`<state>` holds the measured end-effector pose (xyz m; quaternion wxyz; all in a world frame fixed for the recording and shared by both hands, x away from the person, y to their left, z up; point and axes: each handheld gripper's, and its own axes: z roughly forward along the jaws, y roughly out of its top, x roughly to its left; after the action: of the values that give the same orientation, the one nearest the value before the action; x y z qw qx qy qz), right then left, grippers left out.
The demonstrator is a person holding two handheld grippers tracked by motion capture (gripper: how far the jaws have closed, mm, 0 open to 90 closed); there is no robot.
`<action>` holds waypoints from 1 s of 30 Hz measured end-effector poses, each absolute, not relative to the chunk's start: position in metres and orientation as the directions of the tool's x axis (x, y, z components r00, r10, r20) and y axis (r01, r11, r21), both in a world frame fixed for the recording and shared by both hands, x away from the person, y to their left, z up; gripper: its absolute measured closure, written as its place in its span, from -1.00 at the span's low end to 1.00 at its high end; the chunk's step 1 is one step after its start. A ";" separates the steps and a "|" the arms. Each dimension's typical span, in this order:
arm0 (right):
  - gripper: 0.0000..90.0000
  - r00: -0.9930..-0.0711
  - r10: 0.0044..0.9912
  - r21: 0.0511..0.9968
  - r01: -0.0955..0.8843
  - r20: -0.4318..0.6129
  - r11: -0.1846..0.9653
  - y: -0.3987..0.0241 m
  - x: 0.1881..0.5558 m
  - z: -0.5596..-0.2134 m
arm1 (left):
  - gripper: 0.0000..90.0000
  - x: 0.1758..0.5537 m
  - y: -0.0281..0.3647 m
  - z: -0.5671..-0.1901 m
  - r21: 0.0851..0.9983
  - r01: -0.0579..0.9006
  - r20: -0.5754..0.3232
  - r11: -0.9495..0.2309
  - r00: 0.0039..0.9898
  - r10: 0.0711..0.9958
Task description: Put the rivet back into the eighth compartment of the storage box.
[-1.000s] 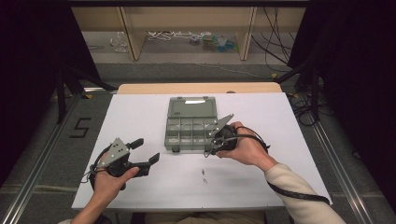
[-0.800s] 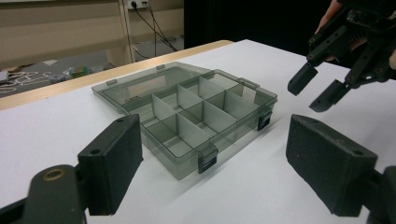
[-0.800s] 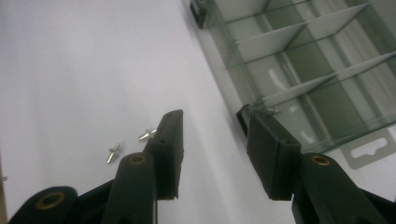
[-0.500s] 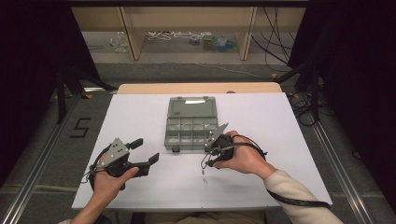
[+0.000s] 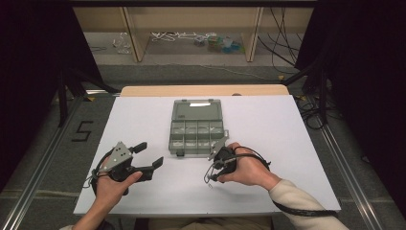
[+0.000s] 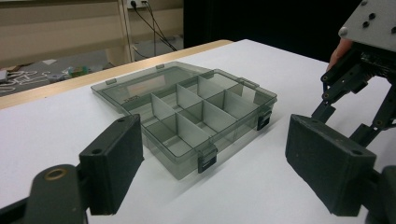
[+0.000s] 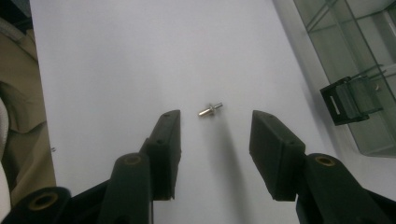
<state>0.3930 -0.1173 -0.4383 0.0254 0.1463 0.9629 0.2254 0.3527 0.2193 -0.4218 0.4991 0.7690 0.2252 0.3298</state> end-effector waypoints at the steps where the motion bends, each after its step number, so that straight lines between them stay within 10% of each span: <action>1: 0.20 -0.957 0.288 0.441 0.266 0.018 0.857 -0.117 0.392 -0.439 | -0.58 0.353 0.219 -0.422 0.916 0.017 0.283 -0.401 0.681 0.675; 30: 0.31 -0.972 0.226 0.401 0.232 0.062 0.886 -0.099 0.379 -0.461 | -0.58 0.354 0.218 -0.423 0.913 0.021 0.284 -0.407 0.685 0.671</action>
<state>0.3792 -0.0994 -0.4612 -0.0070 0.1179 0.9712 0.2071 0.3535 0.2182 -0.4228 0.4964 0.7722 0.2238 0.3275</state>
